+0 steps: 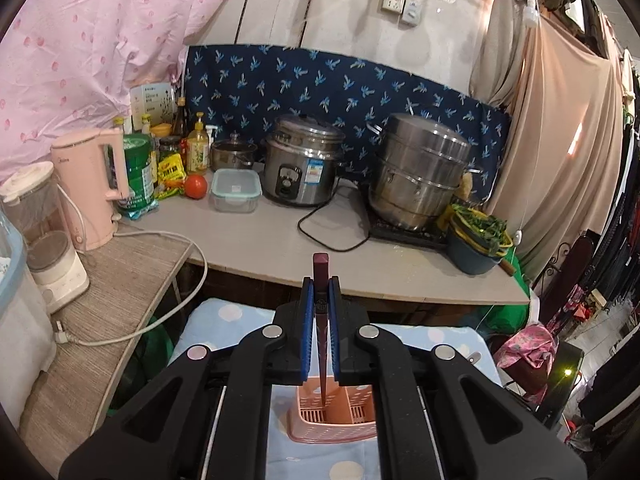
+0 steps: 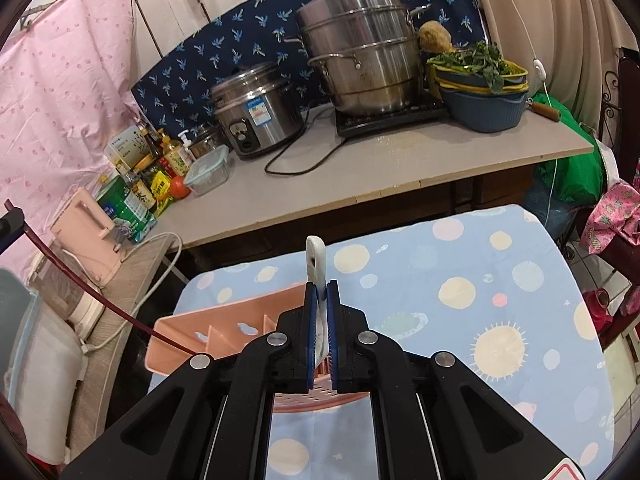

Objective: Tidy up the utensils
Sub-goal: 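Lift both held utensils and carry them over the pink basket, then open both grippers to drop the utensils into the basket, then withdraw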

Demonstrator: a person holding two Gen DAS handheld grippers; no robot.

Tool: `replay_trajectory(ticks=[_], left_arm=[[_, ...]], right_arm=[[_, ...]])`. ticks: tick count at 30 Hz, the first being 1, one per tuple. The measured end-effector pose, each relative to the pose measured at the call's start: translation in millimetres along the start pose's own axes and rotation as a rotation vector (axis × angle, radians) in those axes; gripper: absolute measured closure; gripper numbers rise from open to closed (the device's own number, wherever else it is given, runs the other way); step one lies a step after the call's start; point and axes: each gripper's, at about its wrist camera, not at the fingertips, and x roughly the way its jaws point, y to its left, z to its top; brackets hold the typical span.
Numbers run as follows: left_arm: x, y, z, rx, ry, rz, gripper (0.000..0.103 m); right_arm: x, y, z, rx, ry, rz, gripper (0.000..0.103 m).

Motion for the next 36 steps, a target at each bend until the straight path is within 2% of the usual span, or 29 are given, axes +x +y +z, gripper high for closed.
replay_trajectory(ticks=[9,10,14,21,24,27,36], left_arm=[[29,16,-26,-0.023,0.064,0.014,0.094],[29,17,-26,-0.025,0.067,0.012,0.092],[23,19,-31,-0.02,0.058,0.035,0.068],[-9,19,-52,0.012,0.064,0.054,0.058],[-26,23,-72,0.017,0.087,0.062,0.053],[-43,25,-97,0.031,0.118,0.073,0.049],[-77,36,-208,0.051,0.298,0.089,0.049]], right_arm=[[21,-3,-12,0.0,0.029,-0.011,0.096],[19,-3,-12,0.001,0.019,-0.014,0.095],[8,-6,-12,0.011,0.01,-0.008,0.095],[-36,-9,-30,-0.007,-0.007,0.001,0.092],[-59,-14,-49,0.001,0.004,0.017,0.086],[-82,-17,-77,-0.009,0.028,0.022,0.086],[-134,-27,-184,-0.06,0.132,-0.005,0.086]])
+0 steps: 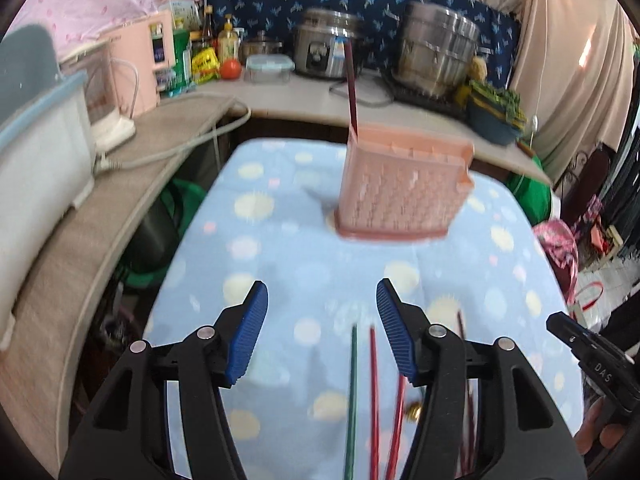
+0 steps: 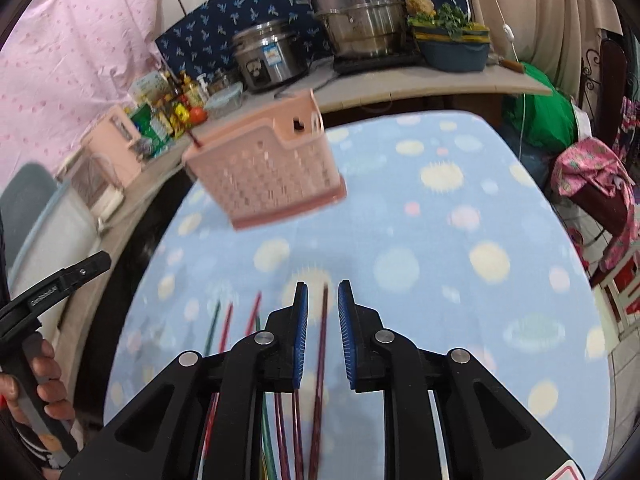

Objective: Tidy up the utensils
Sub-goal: 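Open both grippers to drop the utensils into the basket, then withdraw, then grasp a green chopstick with the left gripper while the right grasps a dark-red chopstick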

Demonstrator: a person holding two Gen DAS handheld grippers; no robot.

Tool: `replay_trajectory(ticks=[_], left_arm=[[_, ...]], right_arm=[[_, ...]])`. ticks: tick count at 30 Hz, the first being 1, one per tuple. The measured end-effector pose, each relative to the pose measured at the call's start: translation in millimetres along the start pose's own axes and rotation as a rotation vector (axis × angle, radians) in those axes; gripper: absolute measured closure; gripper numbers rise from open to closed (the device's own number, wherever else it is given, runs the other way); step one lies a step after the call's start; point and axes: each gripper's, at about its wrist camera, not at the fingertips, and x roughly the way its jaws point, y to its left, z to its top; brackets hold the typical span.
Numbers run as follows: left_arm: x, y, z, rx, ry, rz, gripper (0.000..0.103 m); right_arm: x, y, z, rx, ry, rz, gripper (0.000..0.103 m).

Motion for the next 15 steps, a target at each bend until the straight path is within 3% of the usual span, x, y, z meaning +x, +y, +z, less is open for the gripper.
replay_trajectory(ticks=[8,15], left_arm=[[7,2,-80,0.015,0.122,0.001,0.049],[7,2,-121,0.0,0.192,-0.014,0.049]], right_arm=[[-4,-2,-80,-0.008,0.115,-0.025,0.086],[2,4,-116,-0.024,0.169,-0.023,0.086]])
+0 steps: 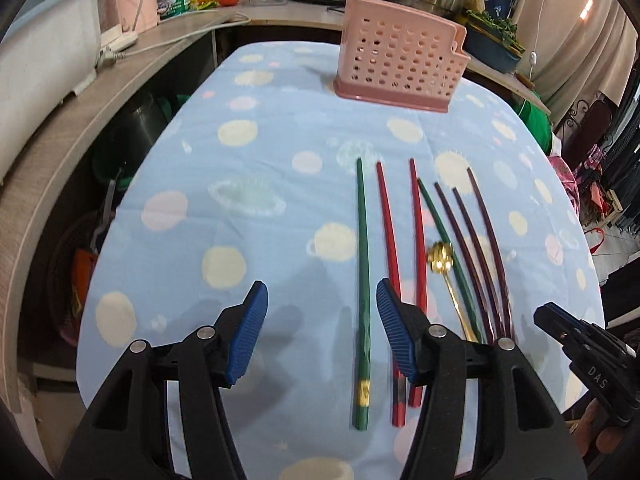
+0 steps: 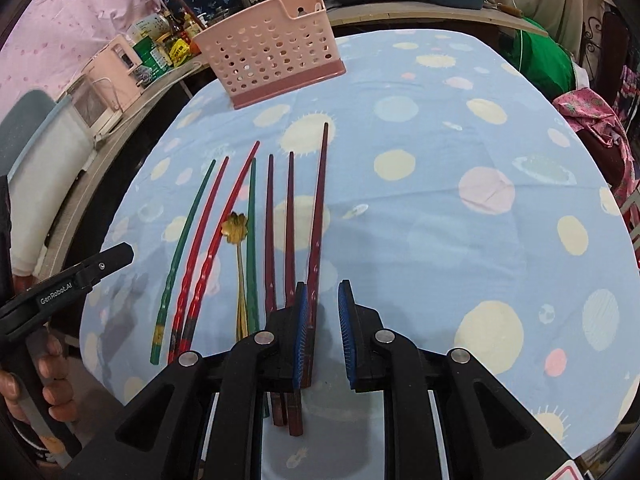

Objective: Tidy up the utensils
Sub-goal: 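Grasp a green chopstick with the left gripper while the right grasps a dark-red chopstick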

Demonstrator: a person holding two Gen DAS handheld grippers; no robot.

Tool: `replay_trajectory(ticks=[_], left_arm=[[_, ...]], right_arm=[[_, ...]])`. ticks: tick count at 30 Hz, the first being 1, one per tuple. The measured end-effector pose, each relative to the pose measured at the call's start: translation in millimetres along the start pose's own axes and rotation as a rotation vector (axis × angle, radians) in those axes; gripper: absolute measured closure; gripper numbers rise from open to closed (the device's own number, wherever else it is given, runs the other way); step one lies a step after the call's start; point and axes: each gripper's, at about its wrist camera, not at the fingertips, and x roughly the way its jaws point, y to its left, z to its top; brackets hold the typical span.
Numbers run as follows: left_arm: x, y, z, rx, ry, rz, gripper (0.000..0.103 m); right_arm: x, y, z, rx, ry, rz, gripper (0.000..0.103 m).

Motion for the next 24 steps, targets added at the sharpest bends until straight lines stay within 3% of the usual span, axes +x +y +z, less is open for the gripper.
replay_trajectory(ticks=[15,24], left_arm=[[4,-4,-29,0.0,0.047,-0.01,0.049],[7,-9,-41,0.015,0.072,-0.022,0.049]], right_arm=[[15,9,-19,-0.03,0.04,-0.006,0.086],[17,9,-22,-0.057,0.03,-0.03,0.093]])
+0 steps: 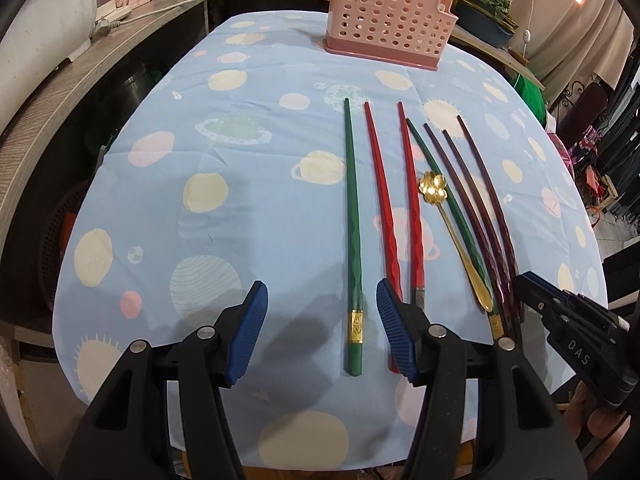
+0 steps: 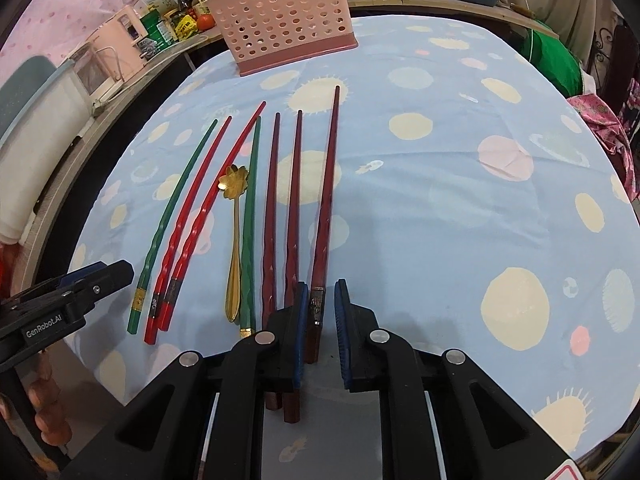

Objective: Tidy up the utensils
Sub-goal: 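Grasp a green chopstick with the left gripper while the right grasps a dark-red chopstick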

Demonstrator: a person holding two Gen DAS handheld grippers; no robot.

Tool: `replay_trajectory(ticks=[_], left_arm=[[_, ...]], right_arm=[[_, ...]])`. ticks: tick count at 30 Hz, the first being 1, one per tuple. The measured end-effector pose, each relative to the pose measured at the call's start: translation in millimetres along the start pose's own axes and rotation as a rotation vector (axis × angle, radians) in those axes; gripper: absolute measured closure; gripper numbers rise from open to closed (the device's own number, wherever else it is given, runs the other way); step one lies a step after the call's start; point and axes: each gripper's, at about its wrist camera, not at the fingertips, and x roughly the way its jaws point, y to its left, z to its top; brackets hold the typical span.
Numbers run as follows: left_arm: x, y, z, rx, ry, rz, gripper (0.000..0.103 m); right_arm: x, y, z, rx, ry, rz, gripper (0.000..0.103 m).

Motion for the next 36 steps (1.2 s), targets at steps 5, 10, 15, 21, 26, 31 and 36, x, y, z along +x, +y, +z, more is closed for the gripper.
replay_trajectory(ticks=[5,10,15,21,26,31,36], left_arm=[[1,-4,-7,0.017,0.014,-0.009,0.049],[4,-5,-11,0.015,0.034,-0.016,0.049],[7,-4,-14,0.014,0.042,-0.019,0.052],[7,-6,-15,0.033,0.035,-0.018,0.065],[6,-7,-16,0.04,0.039,-0.033,0.084],[7,-10,-17,0.047,0.042,-0.046,0.096],[7,-10,-17,0.046,0.042,-0.047,0.096]], right_arm=[[-2,-6,-3,0.017,-0.004,0.007,0.096],[-2,-5,-5,0.011,-0.008,0.002,0.096],[-2,-5,-5,0.011,-0.008,0.002,0.096],[-2,-5,-5,0.011,-0.008,0.002,0.096],[-2,-5,-5,0.011,-0.008,0.002,0.096],[-2,-4,-5,0.01,-0.008,0.001,0.096],[-3,-5,-5,0.013,-0.007,0.003,0.096]])
